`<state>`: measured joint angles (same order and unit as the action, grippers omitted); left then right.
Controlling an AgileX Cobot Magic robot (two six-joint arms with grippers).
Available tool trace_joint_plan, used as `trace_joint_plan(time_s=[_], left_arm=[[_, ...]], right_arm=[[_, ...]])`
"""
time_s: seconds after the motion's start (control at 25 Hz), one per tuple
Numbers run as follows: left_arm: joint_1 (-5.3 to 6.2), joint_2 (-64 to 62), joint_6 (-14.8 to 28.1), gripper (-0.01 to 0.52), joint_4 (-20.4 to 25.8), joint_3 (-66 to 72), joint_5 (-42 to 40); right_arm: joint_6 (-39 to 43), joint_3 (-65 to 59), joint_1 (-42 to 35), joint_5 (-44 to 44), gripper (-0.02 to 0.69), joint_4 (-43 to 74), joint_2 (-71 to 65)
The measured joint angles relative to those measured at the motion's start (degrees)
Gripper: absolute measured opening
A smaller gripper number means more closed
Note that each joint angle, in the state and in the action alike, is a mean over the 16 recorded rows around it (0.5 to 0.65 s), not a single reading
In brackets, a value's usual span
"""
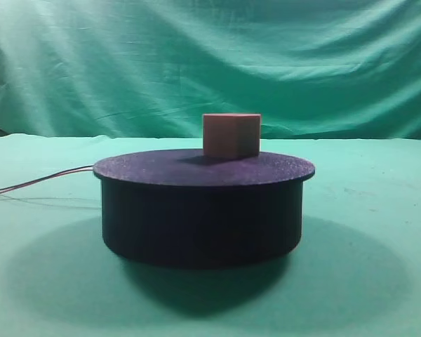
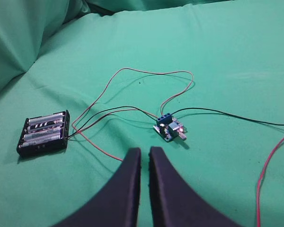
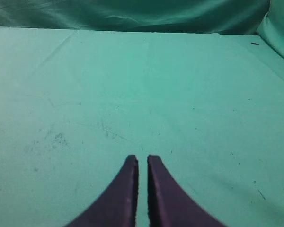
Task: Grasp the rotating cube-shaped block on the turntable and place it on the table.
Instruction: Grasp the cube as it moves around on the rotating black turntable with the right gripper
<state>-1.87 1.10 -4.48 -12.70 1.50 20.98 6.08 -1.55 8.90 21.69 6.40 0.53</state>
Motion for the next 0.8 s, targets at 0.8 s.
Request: trace_joint_plan(time_s=[0.8], left_arm=[[0.0,0.0,0.0,0.0,0.0,0.0,0.0]], right_arm=[[2.8,0.5,0.0,-11.8,0.05,-2.6,-0.1]])
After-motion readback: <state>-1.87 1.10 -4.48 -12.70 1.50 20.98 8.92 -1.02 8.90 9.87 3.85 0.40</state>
